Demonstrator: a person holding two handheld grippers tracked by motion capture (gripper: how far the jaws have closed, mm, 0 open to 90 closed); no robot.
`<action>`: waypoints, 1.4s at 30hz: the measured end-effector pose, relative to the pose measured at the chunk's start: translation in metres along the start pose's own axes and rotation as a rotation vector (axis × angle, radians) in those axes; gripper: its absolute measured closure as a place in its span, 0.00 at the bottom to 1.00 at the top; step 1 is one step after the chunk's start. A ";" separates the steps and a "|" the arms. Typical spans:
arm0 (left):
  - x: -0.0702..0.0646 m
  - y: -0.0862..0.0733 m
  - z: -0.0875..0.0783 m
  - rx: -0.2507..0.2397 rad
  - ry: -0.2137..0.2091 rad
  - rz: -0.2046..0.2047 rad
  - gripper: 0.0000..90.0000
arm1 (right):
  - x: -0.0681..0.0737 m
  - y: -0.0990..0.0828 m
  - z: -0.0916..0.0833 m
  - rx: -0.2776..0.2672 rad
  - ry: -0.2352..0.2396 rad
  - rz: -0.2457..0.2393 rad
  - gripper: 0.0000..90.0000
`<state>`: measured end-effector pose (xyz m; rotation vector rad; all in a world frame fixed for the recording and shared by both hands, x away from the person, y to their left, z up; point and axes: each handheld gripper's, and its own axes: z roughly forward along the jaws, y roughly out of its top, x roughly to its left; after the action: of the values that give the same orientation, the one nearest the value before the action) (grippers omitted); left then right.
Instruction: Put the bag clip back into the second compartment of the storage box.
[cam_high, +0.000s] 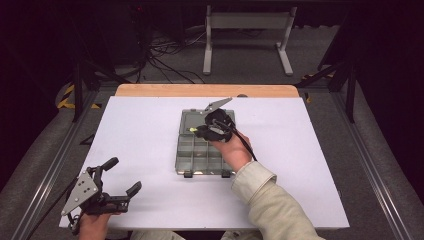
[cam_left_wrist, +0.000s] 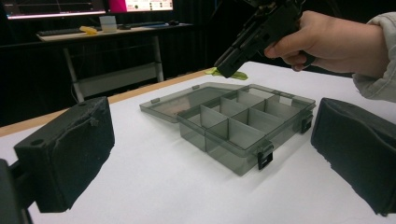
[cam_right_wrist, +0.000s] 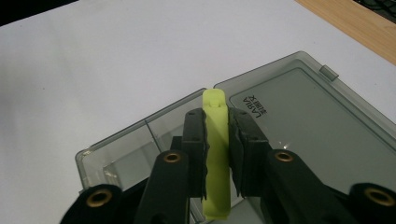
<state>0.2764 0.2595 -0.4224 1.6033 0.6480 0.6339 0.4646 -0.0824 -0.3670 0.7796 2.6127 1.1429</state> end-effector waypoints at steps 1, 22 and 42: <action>0.000 0.000 0.000 0.000 0.000 -0.001 0.00 | -0.001 0.000 0.001 0.001 -0.002 0.000 0.86; 0.000 0.000 0.000 -0.002 0.000 0.001 0.00 | -0.007 -0.016 0.024 0.020 0.037 0.076 0.86; 0.000 0.000 0.000 -0.004 -0.001 0.001 0.00 | -0.008 -0.025 0.034 0.018 0.048 0.125 0.86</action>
<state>0.2765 0.2597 -0.4224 1.6006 0.6453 0.6352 0.4740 -0.0793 -0.4093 0.9424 2.6493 1.1867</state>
